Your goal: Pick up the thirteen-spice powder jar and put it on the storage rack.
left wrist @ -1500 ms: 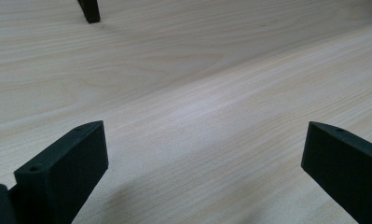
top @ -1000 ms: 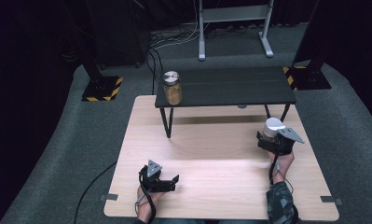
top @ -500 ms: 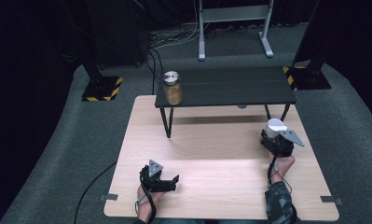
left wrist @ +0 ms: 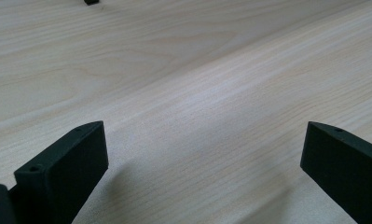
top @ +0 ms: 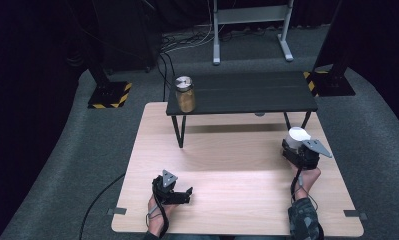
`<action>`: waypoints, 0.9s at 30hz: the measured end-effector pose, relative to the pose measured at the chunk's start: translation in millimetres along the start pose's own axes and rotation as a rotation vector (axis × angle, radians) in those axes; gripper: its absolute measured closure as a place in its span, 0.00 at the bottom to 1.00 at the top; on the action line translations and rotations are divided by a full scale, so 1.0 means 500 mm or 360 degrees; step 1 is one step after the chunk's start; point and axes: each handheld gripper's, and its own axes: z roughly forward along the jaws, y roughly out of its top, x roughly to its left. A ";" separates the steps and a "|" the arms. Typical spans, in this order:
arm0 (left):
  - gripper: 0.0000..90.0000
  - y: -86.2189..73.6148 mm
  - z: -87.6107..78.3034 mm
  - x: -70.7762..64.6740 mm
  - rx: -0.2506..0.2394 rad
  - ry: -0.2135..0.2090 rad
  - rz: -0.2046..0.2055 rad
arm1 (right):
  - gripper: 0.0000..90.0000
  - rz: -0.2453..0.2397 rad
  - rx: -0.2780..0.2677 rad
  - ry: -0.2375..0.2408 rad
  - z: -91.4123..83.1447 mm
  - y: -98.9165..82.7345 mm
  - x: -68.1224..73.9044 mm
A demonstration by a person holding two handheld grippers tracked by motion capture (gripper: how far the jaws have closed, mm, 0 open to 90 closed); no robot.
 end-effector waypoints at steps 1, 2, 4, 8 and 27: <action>0.00 0.000 0.000 0.000 0.0000 0.0000 0.0000 | 0.33 0.0000 0.0000 0.0000 0.000 0.000 0.000; 0.00 0.009 0.005 0.000 0.0041 -0.0011 0.0021 | 0.33 -0.0003 0.0007 0.0012 -0.005 0.009 -0.006; 0.00 0.015 0.009 -0.002 0.0068 -0.0016 0.0044 | 0.33 0.0006 0.0015 0.0020 -0.009 0.016 -0.010; 0.00 0.015 0.009 -0.002 0.0068 -0.0018 0.0045 | 0.33 0.0019 0.0024 0.0039 -0.018 0.025 -0.018; 0.00 0.013 0.009 -0.010 0.0054 -0.0001 0.0069 | 0.33 -0.0059 0.0016 0.0100 -0.061 0.095 -0.002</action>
